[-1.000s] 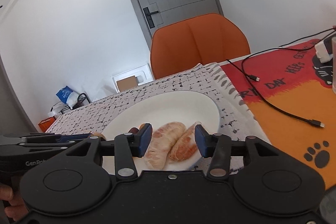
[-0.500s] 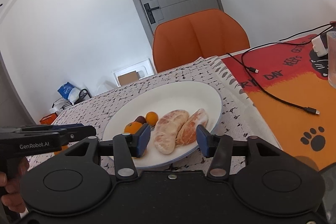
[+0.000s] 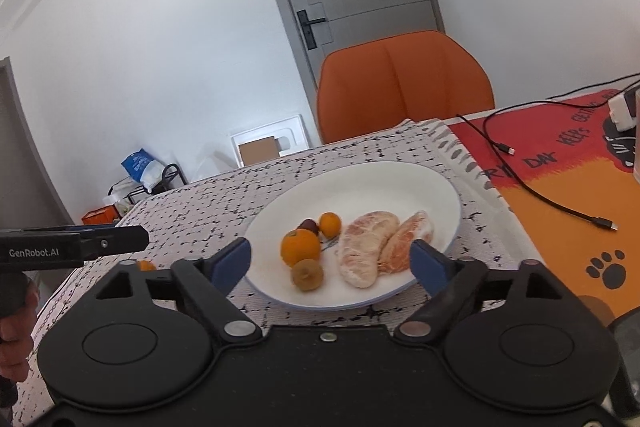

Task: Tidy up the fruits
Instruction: 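Move both tools back from the bowl toward the remaining fruits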

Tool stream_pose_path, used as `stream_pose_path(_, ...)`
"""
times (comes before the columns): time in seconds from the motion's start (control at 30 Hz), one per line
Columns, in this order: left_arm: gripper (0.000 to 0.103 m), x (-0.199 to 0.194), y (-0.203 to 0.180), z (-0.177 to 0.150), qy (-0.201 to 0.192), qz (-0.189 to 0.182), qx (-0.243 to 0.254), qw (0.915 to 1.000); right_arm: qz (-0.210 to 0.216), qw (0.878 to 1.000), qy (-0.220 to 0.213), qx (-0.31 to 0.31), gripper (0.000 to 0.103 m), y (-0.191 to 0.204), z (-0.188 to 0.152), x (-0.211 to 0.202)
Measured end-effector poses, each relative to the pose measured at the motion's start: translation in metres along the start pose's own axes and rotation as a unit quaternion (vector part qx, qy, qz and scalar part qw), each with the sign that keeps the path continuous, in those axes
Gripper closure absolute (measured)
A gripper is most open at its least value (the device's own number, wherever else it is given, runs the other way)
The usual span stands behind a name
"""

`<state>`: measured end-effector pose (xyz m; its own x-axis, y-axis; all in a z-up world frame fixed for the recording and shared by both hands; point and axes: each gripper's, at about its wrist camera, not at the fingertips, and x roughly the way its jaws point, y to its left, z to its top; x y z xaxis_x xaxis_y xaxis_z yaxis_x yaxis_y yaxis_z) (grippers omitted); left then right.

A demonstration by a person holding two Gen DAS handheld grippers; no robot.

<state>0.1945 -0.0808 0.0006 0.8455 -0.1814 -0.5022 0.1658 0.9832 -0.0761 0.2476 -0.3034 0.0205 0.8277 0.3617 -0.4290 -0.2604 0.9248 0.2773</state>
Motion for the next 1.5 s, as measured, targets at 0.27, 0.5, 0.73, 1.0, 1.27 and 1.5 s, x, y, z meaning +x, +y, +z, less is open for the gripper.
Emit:
stream_pose_path(0.27,0.009,-0.024,0.016,-0.010,-0.020,0.040,0.007,0.9990,0.014,1.000,0.011,-0.006,0.000,0.020,-0.003,0.000)
stream_pose_path(0.5,0.007,-0.041,0.030,-0.020,-0.026,0.050,-0.004,0.9984,0.026,0.999,0.018,-0.023,0.000,0.037,-0.006,-0.003)
stream_pose_path(0.73,0.007,-0.051,0.045,-0.031,-0.020,0.051,-0.023,0.9982,0.040,0.998,0.038,-0.029,0.000,0.050,-0.013,-0.002)
stream_pose_path(1.0,0.007,-0.065,0.068,-0.041,-0.022,0.058,-0.063,0.9961,0.056,0.996,0.059,-0.040,0.000,0.068,-0.024,-0.002)
stream_pose_path(1.27,0.009,-0.073,0.079,-0.051,-0.022,0.062,-0.071,0.9953,0.066,0.993,0.066,-0.071,0.002,0.087,-0.029,0.000)
stream_pose_path(1.5,0.014,-0.076,0.087,-0.060,-0.021,0.060,-0.073,0.9953,0.078,0.991,0.080,-0.076,0.011,0.097,-0.034,0.005)
